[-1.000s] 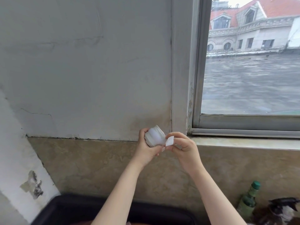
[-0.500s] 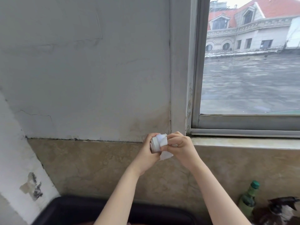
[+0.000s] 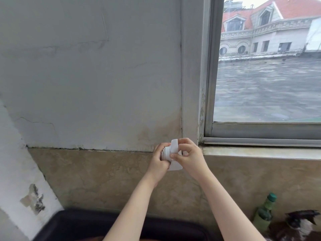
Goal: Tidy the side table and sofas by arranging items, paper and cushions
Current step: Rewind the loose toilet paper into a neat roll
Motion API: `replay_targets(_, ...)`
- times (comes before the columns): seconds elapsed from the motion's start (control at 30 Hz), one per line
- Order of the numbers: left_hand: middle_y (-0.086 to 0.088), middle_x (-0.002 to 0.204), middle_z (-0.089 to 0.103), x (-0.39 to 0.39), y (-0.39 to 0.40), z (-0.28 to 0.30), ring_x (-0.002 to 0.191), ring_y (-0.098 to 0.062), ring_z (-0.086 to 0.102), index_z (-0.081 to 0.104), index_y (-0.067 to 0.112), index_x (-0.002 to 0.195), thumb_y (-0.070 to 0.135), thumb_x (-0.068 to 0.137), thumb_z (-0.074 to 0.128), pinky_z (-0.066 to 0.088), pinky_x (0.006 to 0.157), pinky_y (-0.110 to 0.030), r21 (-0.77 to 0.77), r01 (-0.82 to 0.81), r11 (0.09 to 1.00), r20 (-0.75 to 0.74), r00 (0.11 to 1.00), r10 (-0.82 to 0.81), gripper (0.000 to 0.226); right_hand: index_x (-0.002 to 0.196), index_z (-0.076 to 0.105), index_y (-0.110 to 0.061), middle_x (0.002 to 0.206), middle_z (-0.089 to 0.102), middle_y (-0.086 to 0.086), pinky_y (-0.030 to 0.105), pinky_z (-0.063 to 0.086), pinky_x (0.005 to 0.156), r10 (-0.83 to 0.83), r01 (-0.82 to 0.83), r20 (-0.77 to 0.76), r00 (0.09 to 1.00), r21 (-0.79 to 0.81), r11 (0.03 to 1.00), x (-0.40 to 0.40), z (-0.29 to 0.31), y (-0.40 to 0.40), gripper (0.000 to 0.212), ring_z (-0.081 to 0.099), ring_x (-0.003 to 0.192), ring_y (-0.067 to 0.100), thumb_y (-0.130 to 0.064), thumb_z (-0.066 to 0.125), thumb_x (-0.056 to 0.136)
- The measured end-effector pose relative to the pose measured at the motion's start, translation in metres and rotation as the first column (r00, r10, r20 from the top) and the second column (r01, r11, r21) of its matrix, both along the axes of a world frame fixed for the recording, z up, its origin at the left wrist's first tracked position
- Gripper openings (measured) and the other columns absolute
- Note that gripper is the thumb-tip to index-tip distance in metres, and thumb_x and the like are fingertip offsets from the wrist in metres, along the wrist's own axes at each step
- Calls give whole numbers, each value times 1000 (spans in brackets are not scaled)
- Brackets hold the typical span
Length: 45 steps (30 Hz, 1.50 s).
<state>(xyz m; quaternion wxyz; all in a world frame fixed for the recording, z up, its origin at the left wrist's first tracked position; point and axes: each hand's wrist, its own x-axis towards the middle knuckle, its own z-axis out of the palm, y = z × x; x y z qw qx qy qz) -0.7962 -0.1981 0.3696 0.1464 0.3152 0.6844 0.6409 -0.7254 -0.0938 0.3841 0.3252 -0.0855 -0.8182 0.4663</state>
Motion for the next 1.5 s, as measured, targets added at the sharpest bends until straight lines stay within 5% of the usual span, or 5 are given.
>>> replay_targets(0.4,-9,126,56,-8,0,-7,119,-24,53,58,30,114,53,62,72,43,103,-40,3,50,999,8,999,-50,58,60,60,-21,58,44,-4,22,30,52,-65,65,9,998,-242,968,-8,9,4,27,36,52,9,-3,78,69)
replay_targets(0.7,-8,108,60,0,6,-4,101,-25,59,63,36,94,44,56,77,50,86,-39,13,-33,999,-68,997,33,41,53,57,-28,86,51,-14,22,32,77,-91,88,-10,996,-146,985,-7,11,1,34,48,96,14,-9,75,76)
replay_targets(1.03,5,88,52,2,14,-3,80,0,51,64,15,79,37,67,69,41,74,-15,136,-90,987,-158,981,111,25,60,51,-16,78,50,4,24,34,62,-69,83,46,997,-485,871,-12,1,-12,26,46,69,10,-13,70,78)
replay_targets(1.27,5,94,60,12,11,-5,85,-1,58,57,27,96,17,69,61,47,77,-16,194,-31,981,-146,987,60,29,101,62,-20,85,69,1,30,53,71,446,-148,89,890,-871,468,5,0,1,16,67,74,14,-26,55,89)
replay_targets(1.5,3,106,63,12,17,-6,99,-9,61,54,32,113,20,73,57,49,90,-26,192,19,981,-28,1000,-14,41,92,63,-19,75,64,5,20,42,44,238,-80,39,971,-878,471,-3,-7,-6,13,61,55,16,-18,50,90)
